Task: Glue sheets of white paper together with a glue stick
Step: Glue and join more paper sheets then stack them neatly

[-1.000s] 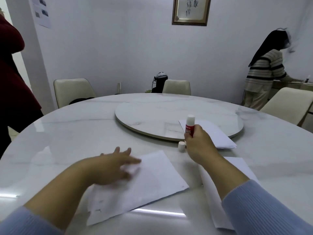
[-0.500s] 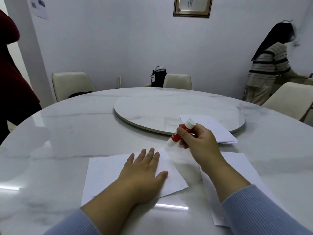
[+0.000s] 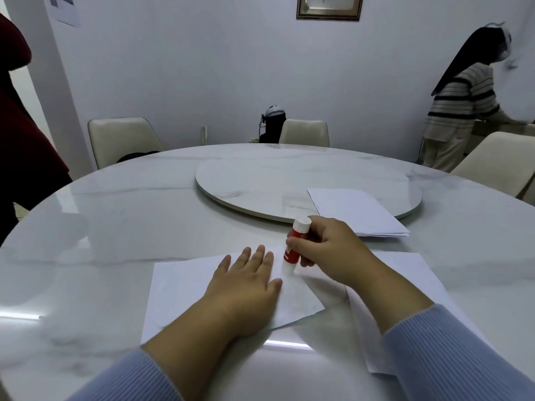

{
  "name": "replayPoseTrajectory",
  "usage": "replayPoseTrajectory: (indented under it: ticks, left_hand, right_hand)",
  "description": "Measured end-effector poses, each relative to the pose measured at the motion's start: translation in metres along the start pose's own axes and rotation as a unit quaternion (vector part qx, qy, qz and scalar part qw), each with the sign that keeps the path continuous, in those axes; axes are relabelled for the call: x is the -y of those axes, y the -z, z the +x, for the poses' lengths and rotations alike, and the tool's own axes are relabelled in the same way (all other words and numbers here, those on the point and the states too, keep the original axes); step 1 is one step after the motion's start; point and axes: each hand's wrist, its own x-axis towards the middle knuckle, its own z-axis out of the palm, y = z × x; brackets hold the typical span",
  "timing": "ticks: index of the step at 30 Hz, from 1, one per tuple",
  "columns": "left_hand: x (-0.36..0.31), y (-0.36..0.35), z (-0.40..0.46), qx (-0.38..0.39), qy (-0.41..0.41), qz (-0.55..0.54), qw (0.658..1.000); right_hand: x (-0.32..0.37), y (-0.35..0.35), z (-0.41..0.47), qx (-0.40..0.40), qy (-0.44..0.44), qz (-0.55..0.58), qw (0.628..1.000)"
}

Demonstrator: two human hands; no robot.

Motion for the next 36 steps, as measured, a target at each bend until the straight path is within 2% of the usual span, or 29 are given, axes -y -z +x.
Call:
replayPoseTrajectory:
  ticks: [6, 8, 9, 11, 14, 15, 16, 18, 20, 21, 23, 25, 27, 28, 30, 32, 35, 36]
  left_hand:
    - [0.000, -0.002, -0.001, -0.005, 0.000, -0.006, 1.000]
    - [0.000, -0.001, -0.001, -0.010, 0.002, -0.008, 1.000]
    - [0.001, 0.000, -0.002, -0.011, -0.002, -0.005, 1.000]
    - [0.003, 0.005, -0.004, 0.007, -0.038, 0.002, 0.999]
    - [0.003, 0.020, -0.012, 0.040, -0.141, -0.072, 0.986]
    - [0.002, 0.022, -0.014, 0.018, -0.147, -0.088, 0.985]
    - [0.002, 0.022, -0.014, -0.028, -0.118, -0.076, 0.990]
    - [0.002, 0.020, -0.015, -0.111, 0.043, 0.018, 0.993]
    - [-0.001, 0.017, -0.018, -0.074, 0.159, 0.069, 0.982]
    - [-0.002, 0.014, -0.018, -0.038, 0.162, 0.077, 0.983]
    - [0.000, 0.015, -0.016, 0.004, 0.081, 0.054, 0.995]
    - [0.008, 0.024, -0.015, 0.023, 0.012, -0.019, 0.999]
    - [0.015, 0.024, -0.013, -0.021, 0.054, -0.065, 0.996]
    - [0.016, 0.019, -0.012, -0.054, 0.116, -0.046, 0.991]
    - [0.012, 0.012, -0.013, -0.034, 0.201, 0.016, 0.979]
    - [0.003, 0.005, -0.012, 0.010, 0.148, 0.017, 0.989]
    - [-0.006, 0.009, -0.008, 0.034, -0.027, -0.010, 0.999]
    - [-0.008, 0.009, -0.006, 0.029, -0.059, -0.014, 0.998]
  right_hand:
    - [0.008, 0.028, -0.016, 0.159, -0.072, -0.016, 0.985]
    - [0.006, 0.037, -0.021, 0.174, -0.068, 0.016, 0.982]
    - [0.005, 0.041, -0.022, 0.155, -0.063, 0.067, 0.984]
    - [0.003, 0.050, -0.020, 0.061, -0.051, 0.221, 0.972]
    - [0.002, 0.058, -0.014, -0.113, -0.019, 0.408, 0.906]
    - [0.002, 0.058, -0.013, -0.149, -0.013, 0.431, 0.890]
    - [0.003, 0.056, -0.013, -0.169, -0.012, 0.440, 0.882]
    - [0.004, 0.052, -0.013, -0.192, -0.017, 0.440, 0.877]
    - [0.004, 0.046, -0.013, -0.197, -0.020, 0.424, 0.884]
    - [0.005, 0.043, -0.013, -0.200, -0.020, 0.406, 0.891]
    - [0.006, 0.037, -0.012, -0.200, -0.014, 0.365, 0.909]
    - [0.007, 0.029, -0.012, -0.182, -0.005, 0.333, 0.925]
    - [0.007, 0.021, -0.012, -0.156, 0.004, 0.294, 0.943]
    - [0.007, 0.018, -0.012, -0.146, 0.009, 0.273, 0.951]
    - [0.007, 0.011, -0.010, -0.140, 0.016, 0.246, 0.959]
    - [0.007, 0.006, -0.008, -0.141, 0.023, 0.232, 0.962]
    - [0.006, 0.001, -0.006, -0.149, 0.025, 0.203, 0.967]
    - [0.005, -0.001, -0.006, -0.148, 0.026, 0.192, 0.970]
